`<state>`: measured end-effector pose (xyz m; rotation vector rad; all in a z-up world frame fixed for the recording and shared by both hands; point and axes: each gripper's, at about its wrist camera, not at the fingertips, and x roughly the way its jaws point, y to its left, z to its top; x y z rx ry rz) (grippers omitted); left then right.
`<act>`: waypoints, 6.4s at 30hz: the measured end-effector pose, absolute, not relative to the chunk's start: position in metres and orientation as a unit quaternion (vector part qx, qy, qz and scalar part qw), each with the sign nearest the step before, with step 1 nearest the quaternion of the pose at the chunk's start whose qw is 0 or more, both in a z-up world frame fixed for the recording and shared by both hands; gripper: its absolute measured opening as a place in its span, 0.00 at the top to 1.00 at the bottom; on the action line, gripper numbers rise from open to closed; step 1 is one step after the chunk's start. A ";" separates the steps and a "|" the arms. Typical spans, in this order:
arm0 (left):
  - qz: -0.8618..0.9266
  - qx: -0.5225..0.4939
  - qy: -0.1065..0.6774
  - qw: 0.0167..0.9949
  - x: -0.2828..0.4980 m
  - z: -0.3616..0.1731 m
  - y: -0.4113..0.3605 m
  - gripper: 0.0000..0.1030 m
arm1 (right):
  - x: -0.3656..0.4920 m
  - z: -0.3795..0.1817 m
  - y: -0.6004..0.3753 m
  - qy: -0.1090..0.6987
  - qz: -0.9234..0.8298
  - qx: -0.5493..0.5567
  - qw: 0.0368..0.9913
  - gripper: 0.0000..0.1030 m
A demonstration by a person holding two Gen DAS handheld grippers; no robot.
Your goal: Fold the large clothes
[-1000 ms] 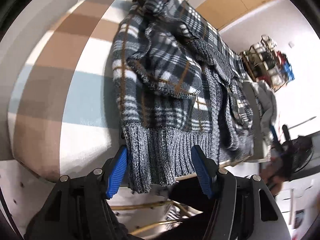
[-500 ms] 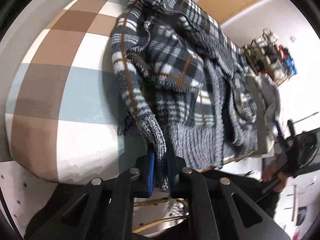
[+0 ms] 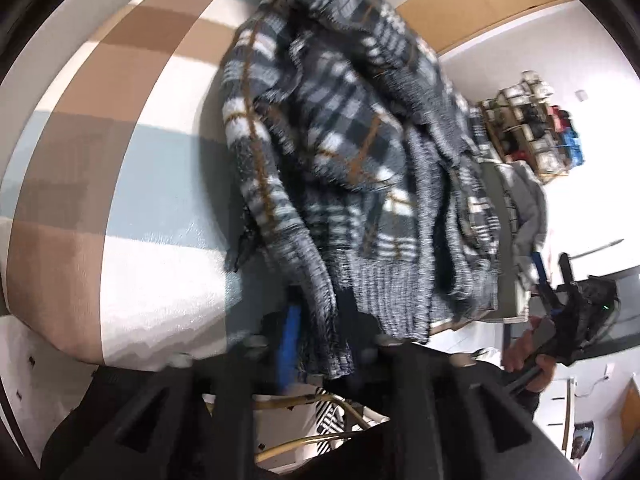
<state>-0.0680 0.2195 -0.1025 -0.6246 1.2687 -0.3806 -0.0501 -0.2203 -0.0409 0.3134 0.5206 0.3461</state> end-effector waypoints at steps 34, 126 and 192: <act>-0.282 -0.389 0.473 0.738 -0.064 -0.075 0.224 0.95 | -0.031 -0.124 -0.291 0.491 0.115 0.290 0.813 0.00; -0.162 -0.231 0.569 0.772 -0.106 -0.085 0.183 0.90 | -0.049 -0.096 -0.275 0.432 0.164 0.259 0.848 0.94; -0.086 -0.155 0.568 0.804 0.132 -0.032 0.170 0.37 | 0.216 -0.044 -0.164 0.492 0.164 -0.104 0.848 0.21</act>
